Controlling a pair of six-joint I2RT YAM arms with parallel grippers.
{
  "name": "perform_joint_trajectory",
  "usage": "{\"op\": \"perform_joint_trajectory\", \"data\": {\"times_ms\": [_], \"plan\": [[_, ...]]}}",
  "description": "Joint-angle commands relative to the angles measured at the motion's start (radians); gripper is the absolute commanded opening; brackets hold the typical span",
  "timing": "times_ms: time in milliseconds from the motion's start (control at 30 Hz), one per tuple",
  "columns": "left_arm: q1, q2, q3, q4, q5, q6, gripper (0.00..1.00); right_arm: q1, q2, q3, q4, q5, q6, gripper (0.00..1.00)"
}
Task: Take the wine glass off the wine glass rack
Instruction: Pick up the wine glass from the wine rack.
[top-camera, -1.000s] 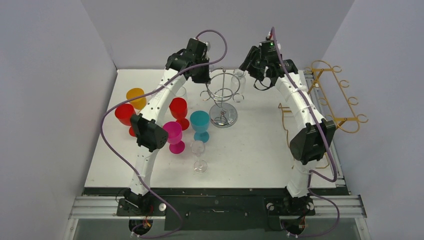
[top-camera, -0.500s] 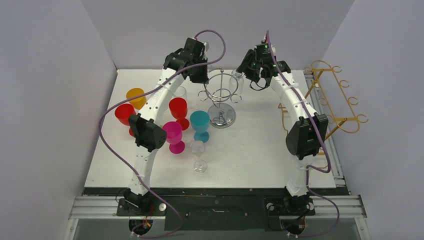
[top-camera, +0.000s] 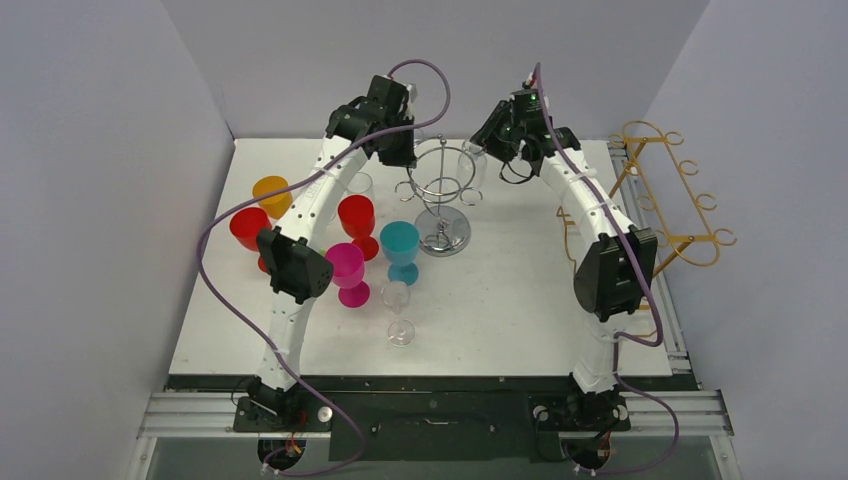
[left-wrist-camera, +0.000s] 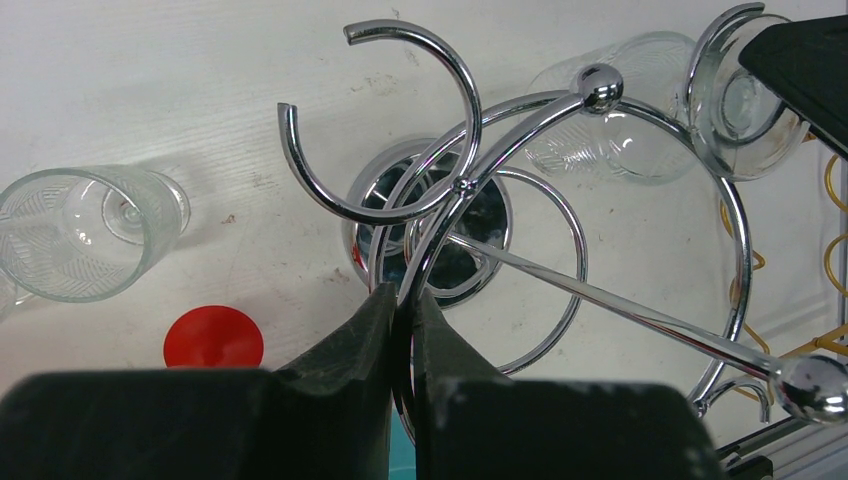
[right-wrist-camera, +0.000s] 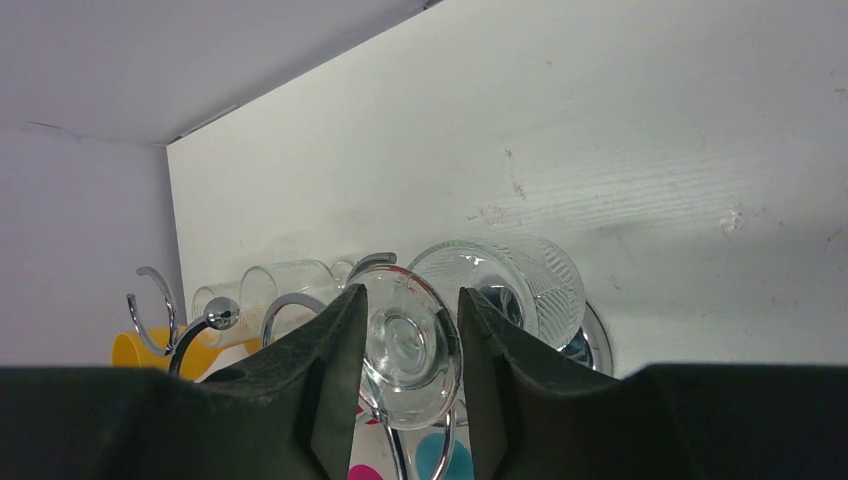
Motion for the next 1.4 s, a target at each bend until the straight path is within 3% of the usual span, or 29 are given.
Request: {"op": "perform_joint_trajectory", "data": {"times_ms": [0,567,1367], "plan": [[0.019,-0.076,0.018,0.017,-0.017,0.04,0.0,0.004,-0.079,-0.057,0.037,-0.012,0.011,0.31],[0.023,-0.071,0.022,0.015,-0.027,0.053,0.0,-0.014,-0.15,-0.123,0.084,-0.016,0.027,0.0],[0.022,-0.078,-0.001,0.018,-0.013,0.064,0.0,-0.041,-0.254,-0.349,0.477,-0.039,0.283,0.0]]}}
